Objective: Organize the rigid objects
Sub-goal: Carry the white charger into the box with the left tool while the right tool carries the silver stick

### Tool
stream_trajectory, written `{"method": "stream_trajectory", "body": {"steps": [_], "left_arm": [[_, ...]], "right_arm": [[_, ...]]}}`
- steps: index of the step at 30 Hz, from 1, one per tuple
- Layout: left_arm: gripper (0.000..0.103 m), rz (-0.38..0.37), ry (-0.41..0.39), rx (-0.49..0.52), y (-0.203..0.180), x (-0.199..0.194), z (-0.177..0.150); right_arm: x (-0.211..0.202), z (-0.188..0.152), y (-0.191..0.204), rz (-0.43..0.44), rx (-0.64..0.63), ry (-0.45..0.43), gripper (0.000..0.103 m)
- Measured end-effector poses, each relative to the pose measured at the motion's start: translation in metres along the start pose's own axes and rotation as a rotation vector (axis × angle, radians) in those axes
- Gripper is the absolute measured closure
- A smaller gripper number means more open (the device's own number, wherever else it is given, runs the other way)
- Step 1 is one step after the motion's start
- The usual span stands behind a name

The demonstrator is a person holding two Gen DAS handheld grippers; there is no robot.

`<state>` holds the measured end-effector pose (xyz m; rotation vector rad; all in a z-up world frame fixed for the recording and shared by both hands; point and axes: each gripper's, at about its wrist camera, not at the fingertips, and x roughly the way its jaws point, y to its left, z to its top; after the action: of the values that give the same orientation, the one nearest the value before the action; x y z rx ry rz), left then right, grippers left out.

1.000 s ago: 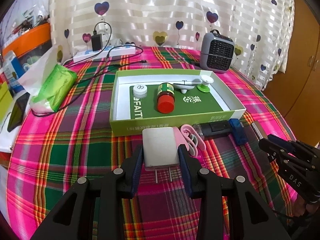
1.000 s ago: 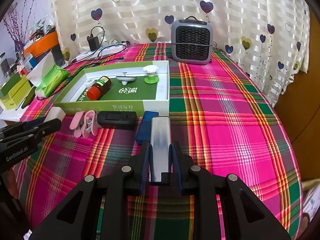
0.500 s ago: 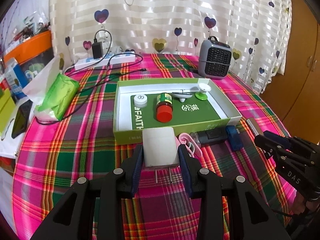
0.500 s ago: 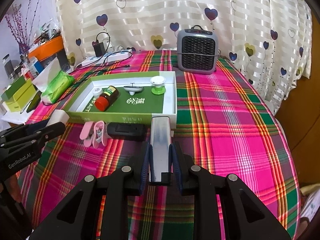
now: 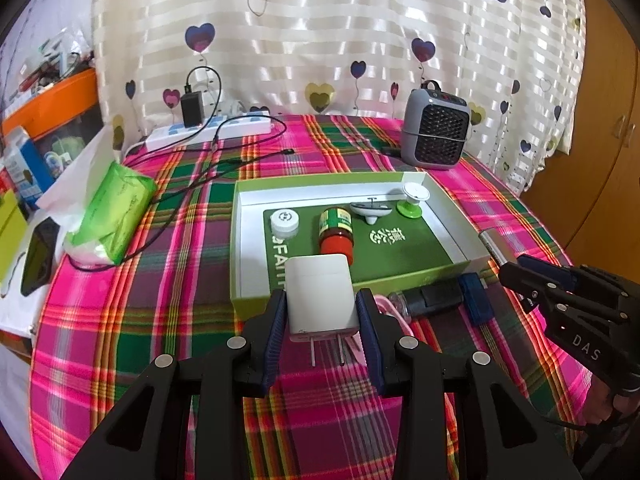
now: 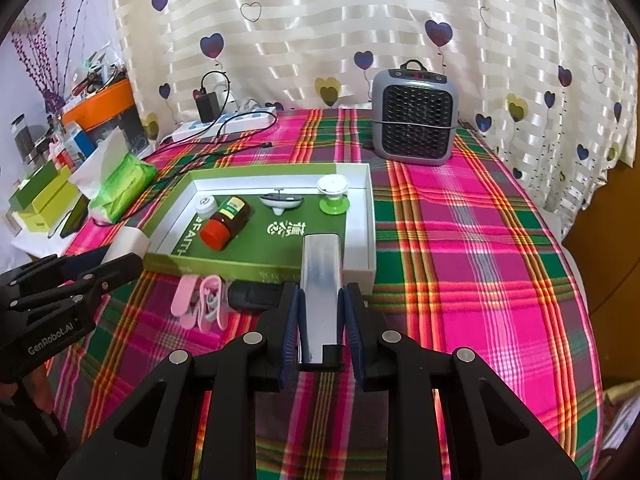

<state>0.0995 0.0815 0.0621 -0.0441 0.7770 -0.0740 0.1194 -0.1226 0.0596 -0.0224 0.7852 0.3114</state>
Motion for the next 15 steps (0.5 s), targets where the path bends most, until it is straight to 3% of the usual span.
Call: {"method": "stream_trajectory", "body": {"steps": [15], "left_arm": [[0.069, -0.017, 0.022, -0.022, 0.012, 0.035, 0.03]], "right_arm": [[0.034, 0.033, -0.007, 0.033, 0.018, 0.025, 0.079]]}}
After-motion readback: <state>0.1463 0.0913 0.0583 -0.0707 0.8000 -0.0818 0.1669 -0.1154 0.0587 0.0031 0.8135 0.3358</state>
